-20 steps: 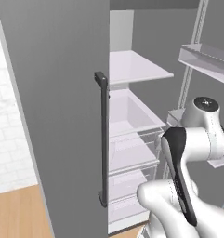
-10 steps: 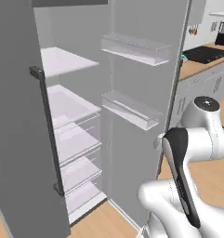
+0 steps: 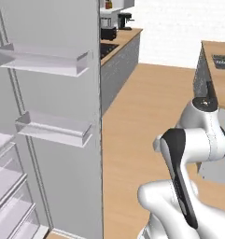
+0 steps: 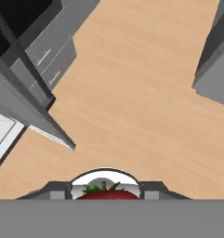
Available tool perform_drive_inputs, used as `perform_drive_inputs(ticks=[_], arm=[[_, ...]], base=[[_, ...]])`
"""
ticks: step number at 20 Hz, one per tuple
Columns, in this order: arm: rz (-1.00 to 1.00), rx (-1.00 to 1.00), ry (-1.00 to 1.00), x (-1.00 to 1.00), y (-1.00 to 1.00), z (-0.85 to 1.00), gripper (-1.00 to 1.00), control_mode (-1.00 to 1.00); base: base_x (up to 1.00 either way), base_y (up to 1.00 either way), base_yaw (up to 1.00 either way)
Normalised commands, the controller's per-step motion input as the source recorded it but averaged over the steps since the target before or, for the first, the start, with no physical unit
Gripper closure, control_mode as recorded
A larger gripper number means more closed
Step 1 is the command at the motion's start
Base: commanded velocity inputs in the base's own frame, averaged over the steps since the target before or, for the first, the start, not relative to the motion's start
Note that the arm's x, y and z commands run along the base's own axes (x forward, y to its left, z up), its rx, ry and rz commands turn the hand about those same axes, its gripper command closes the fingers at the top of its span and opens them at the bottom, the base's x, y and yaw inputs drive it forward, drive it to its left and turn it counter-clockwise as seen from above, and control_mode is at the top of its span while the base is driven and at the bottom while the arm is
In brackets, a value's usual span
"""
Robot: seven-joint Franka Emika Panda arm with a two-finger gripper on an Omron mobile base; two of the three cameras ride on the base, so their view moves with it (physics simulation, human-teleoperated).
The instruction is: Take the strawberry from the fridge and place it on top of the pancake, located on the dining counter.
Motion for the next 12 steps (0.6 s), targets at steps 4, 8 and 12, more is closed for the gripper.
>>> perform_drive_inputs(ticks=[4, 8, 12], arm=[[0.00, 0.00, 0.00, 0.00, 0.00, 0.00, 1.00, 1.00], [0.00, 0.00, 0.00, 0.00, 0.00, 0.00, 1.00, 1.00], [0.00, 0.00, 0.00, 0.00, 0.00, 0.00, 1.00, 1.00]], base=[[0.08, -1.00, -0.60], [0.28, -1.00, -0.49], [0.35, -1.00, -0.45]])
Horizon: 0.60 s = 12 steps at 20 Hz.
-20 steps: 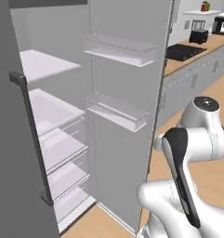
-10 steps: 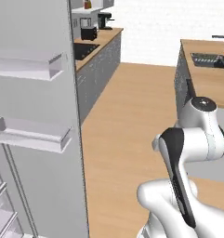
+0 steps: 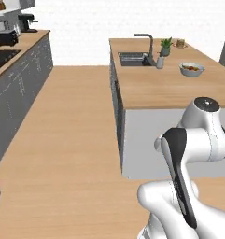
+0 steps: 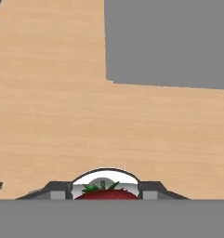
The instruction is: Take the strawberry from the fridge and place it on top of the pancake, located on the dining counter.
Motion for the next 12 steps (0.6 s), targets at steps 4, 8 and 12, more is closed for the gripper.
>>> perform_drive_inputs(ticks=[4, 8, 12], arm=[[0.00, 0.00, 0.00, 0.00, 0.00, 0.00, 1.00, 1.00], [0.00, 0.00, 0.00, 0.00, 0.00, 0.00, 1.00, 1.00], [0.00, 0.00, 0.00, 0.00, 0.00, 0.00, 1.00, 1.00]], base=[[0.44, -1.00, -0.42], [0.64, -1.00, -0.34], [0.88, -1.00, -0.24]])
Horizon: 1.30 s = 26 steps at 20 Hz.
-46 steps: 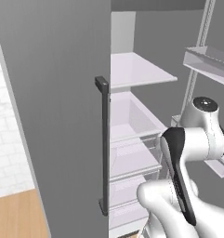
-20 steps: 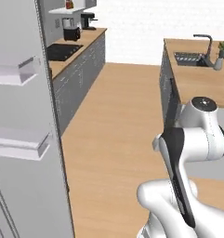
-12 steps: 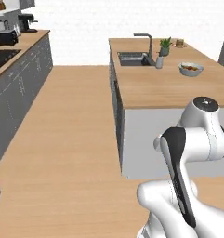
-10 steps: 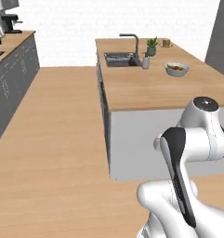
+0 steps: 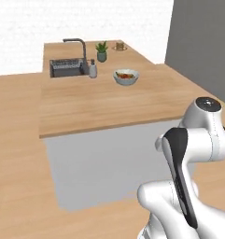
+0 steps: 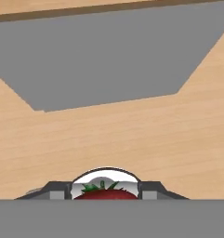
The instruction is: Take the strawberry from the fridge and place it on top of the pancake, located on the dining counter.
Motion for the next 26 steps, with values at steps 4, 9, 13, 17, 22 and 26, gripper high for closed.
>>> perform_drive_inputs(ticks=[4, 9, 13, 17, 22, 26], arm=[[0.00, 0.00, 0.00, 0.00, 0.00, 0.00, 1.00, 1.00], [0.00, 0.00, 0.00, 0.00, 0.00, 0.00, 1.00, 1.00], [0.00, 0.00, 0.00, 0.00, 0.00, 0.00, 1.00, 1.00], [0.00, 0.00, 0.00, 0.00, 0.00, 0.00, 1.00, 1.00], [0.00, 0.00, 0.00, 0.00, 0.00, 0.00, 1.00, 1.00], [0.00, 0.00, 0.00, 0.00, 0.00, 0.00, 1.00, 1.00]], base=[[1.00, -1.00, -0.14], [0.88, -1.00, -0.05], [0.57, -1.00, -0.01], [0.27, -1.00, 0.00], [0.15, -1.00, 0.05], [0.73, -1.00, 0.14]])
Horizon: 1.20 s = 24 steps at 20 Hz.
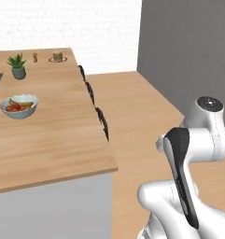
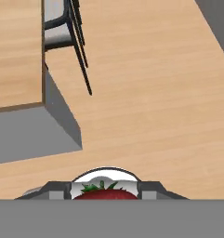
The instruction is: Take the strawberry from the fridge and place it on top of the pancake, located on the dining counter.
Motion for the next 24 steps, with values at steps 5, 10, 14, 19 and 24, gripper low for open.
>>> perform_drive_inputs(ticks=[5, 10, 14, 19, 24], arm=[[0.00, 0.00, 0.00, 0.00, 0.00, 0.00, 1.00, 1.00], [0.00, 0.00, 0.00, 0.00, 0.00, 0.00, 1.00, 1.00], [0.00, 0.00, 0.00, 0.00, 0.00, 0.00, 1.00, 1.00], [0.00, 0.00, 0.00, 0.00, 0.00, 0.00, 1.00, 1.00], [0.00, 0.00, 0.00, 0.00, 0.00, 0.00, 1.00, 1.00]], base=[[1.00, -1.00, 0.27], [1.00, -0.93, 0.48], [1.00, -0.89, 0.52], [1.00, -0.99, 0.49], [0.86, -1.00, 0.53]])
